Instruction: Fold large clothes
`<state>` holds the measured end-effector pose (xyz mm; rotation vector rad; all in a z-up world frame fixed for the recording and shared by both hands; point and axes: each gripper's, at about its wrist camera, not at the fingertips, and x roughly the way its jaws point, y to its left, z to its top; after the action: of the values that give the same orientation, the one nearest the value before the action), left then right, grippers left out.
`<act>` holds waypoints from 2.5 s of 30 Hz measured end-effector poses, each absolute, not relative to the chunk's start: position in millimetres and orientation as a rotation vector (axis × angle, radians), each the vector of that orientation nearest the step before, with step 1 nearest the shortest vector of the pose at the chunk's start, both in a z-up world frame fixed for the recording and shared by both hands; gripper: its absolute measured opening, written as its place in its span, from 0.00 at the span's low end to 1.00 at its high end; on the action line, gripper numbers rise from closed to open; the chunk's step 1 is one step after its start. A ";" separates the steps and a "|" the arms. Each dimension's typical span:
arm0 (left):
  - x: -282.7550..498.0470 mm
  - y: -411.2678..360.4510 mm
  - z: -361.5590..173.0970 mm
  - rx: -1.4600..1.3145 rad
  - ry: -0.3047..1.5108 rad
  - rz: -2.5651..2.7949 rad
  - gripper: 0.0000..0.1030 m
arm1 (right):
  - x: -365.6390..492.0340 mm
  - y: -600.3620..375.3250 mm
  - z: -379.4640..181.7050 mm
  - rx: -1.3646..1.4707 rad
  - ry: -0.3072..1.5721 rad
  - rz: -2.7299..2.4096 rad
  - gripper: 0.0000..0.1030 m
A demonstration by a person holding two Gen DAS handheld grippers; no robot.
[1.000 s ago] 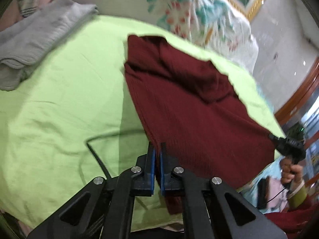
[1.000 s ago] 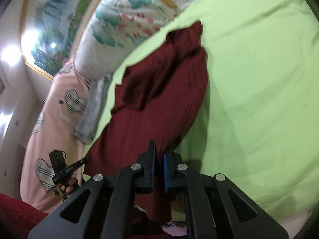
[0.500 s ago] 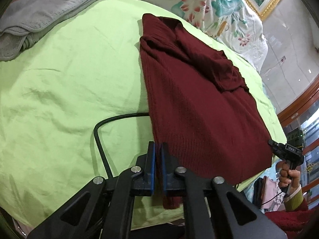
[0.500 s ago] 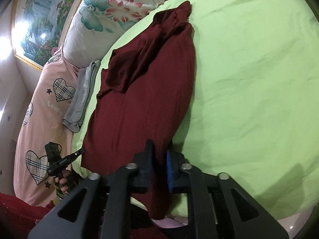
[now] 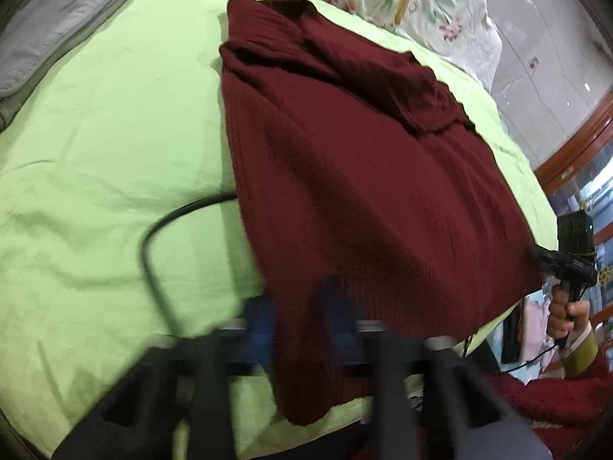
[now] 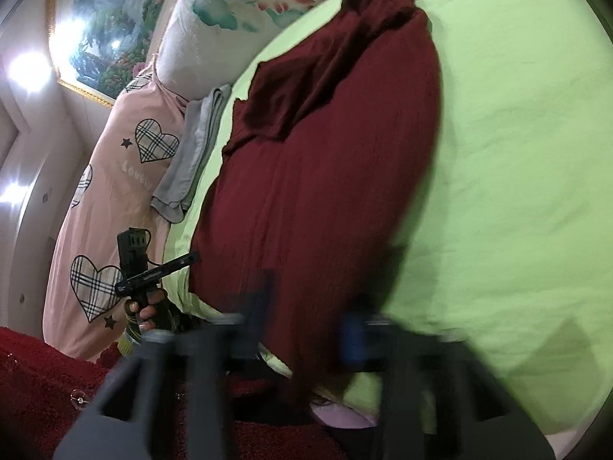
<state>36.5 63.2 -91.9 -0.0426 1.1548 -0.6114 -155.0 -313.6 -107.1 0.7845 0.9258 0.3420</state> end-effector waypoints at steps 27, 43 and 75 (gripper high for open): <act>199.0 15.6 31.0 -0.329 0.792 -0.500 0.02 | 13.8 -412.0 -12.1 0.855 0.603 0.268 0.09; 343.2 -18.5 -68.4 -0.301 0.972 -0.292 0.03 | 142.8 -455.9 -99.0 0.881 0.790 0.076 0.09; 353.6 -93.7 -76.4 -0.047 1.005 -0.423 0.04 | 188.8 -395.6 -83.7 0.446 0.907 0.036 0.20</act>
<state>353.6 -93.7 -76.4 -0.0469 1.0048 -0.4228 188.8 -395.6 -83.7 0.4464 0.9067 0.0355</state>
